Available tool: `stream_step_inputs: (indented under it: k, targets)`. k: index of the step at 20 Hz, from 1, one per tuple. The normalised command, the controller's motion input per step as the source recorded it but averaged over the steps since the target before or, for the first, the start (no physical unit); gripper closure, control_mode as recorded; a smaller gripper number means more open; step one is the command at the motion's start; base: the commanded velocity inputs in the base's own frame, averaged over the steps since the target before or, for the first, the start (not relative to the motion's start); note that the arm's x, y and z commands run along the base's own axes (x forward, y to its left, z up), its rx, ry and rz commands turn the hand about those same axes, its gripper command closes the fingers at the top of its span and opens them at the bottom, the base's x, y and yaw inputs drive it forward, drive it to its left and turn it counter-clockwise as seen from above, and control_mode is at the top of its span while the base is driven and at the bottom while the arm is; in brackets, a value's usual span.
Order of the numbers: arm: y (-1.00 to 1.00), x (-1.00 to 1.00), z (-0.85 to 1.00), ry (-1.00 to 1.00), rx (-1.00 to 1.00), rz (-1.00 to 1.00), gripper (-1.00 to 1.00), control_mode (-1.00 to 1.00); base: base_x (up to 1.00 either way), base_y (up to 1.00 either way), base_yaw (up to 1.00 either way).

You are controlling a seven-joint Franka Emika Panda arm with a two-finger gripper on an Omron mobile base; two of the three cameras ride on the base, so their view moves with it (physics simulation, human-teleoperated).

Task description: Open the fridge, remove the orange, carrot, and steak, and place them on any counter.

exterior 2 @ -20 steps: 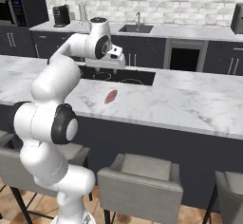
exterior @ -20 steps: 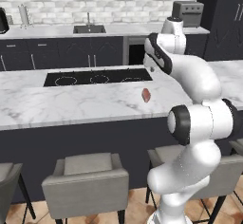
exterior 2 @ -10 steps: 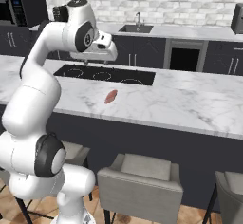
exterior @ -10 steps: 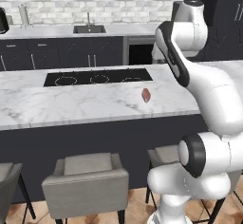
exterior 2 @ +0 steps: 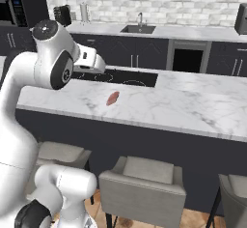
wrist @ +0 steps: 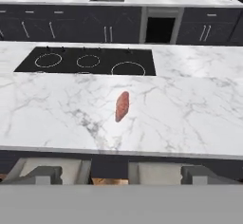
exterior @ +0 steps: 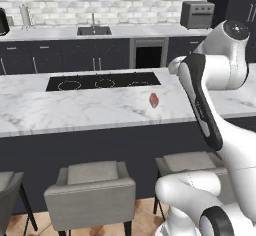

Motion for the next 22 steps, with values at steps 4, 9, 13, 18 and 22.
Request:
stream_step_inputs:
  k: [4,9,13,18,22]
  targets:
    - [0.0,-1.0,0.33,-0.09,0.01,0.03,-1.0,-1.0,0.0,0.0,0.0]
    - [0.01,-0.86,0.37,0.11,0.0,0.0,-1.0,-1.0,0.0,0.0,0.0]
    - [0.03,-0.71,0.01,0.18,0.0,0.0,-1.0,-1.0,0.0,0.0,0.0]
    - [0.06,-0.35,-0.26,0.14,0.0,0.0,-1.0,-1.0,0.0,0.0,0.0]
    - [0.07,-0.01,-0.27,0.08,0.0,0.02,-1.0,-1.0,0.0,0.0,0.0]
